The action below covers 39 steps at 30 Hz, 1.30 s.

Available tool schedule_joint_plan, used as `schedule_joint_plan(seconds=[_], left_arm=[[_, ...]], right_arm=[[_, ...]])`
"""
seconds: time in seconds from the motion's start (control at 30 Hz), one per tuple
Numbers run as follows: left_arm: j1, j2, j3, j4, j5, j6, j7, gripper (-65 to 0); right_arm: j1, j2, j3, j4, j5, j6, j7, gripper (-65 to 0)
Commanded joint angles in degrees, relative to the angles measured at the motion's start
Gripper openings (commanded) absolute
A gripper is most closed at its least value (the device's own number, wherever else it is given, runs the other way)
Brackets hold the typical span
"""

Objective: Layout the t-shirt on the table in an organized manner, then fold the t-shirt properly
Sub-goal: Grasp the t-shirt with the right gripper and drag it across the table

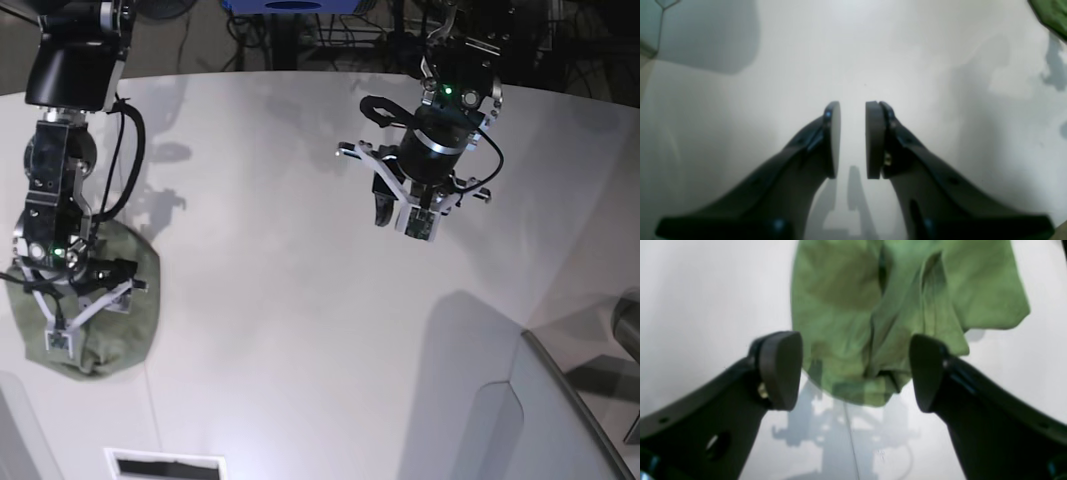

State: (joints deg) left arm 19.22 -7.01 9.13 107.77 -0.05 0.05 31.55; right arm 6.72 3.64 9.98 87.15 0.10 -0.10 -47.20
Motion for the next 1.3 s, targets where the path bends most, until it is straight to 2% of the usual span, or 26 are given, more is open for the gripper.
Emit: schedule_joint_plan(seconds=[0.0, 0.13, 0.3, 0.43, 0.6, 0.63, 0.7, 0.73, 0.8, 0.83, 0.9, 1.03, 1.2, 1.27], left_arm=[[-0.2, -0.1, 0.0, 1.0, 0.1, 0.3, -1.3, -52.2], [-0.1, -0.2, 0.0, 1.0, 0.1, 0.3, -1.3, -52.2], [-0.1, -0.2, 0.0, 1.0, 0.1, 0.3, -1.3, -52.2], [-0.2, -0.2, 0.0, 1.0, 0.1, 0.3, -1.3, -52.2], [-0.3, -0.2, 0.0, 1.0, 0.1, 0.3, -1.3, -52.2], [-0.3, -0.2, 0.0, 1.0, 0.1, 0.3, -1.3, -52.2], [-0.3, -0.2, 0.0, 1.0, 0.1, 0.3, -1.3, -52.2], [-0.3, -0.2, 0.0, 1.0, 0.1, 0.3, -1.3, -52.2], [-0.3, -0.2, 0.0, 1.0, 0.1, 0.3, -1.3, -52.2], [-0.3, -0.2, 0.0, 1.0, 0.1, 0.3, -1.3, -52.2], [-0.3, -0.2, 0.0, 1.0, 0.2, 0.3, -1.3, -52.2], [-0.4, -0.2, 0.0, 0.9, 0.2, 0.3, -1.3, -52.2], [-1.0, -0.1, 0.0, -0.1, 0.2, 0.3, -1.3, -52.2], [-1.4, -0.1, 0.0, -0.3, -0.2, 0.3, -1.3, -52.2]], right_arm=[[1.2, 0.8, 0.1, -0.2, -0.1, -0.1, 2.2, -20.6], [1.9, 2.0, 0.7, -3.5, -0.2, -0.3, 4.5, -20.3], [3.3, 2.4, 6.0, -3.6, -0.2, -0.3, 4.7, -20.1], [5.1, 4.4, 6.3, -7.4, 0.0, -0.2, 4.7, -20.1], [7.3, 4.7, 6.7, -12.1, 0.0, -0.1, 4.8, -21.9], [7.4, 4.7, 6.7, -12.3, 0.0, -0.1, 4.8, -24.5], [7.4, 4.7, 6.5, -12.1, 0.0, -0.1, 4.8, -34.5], [7.4, 4.7, 6.4, -11.9, 0.0, -0.1, 4.8, -42.8], [8.1, 4.6, 6.4, -11.9, 0.0, -0.1, 4.6, -63.6], [8.6, 4.5, 6.4, -11.9, -0.2, -0.1, 4.3, -65.0], [9.1, 4.5, 6.4, -11.5, -0.2, -0.2, 4.3, -63.3], [10.1, 4.5, 5.4, -3.2, -0.3, -0.2, 2.6, -65.0], [18.1, 4.4, -0.9, 5.5, -0.3, -0.2, -10.0, -65.0], [20.7, 3.6, -2.6, 6.6, -0.1, -0.2, -11.8, -65.0]])
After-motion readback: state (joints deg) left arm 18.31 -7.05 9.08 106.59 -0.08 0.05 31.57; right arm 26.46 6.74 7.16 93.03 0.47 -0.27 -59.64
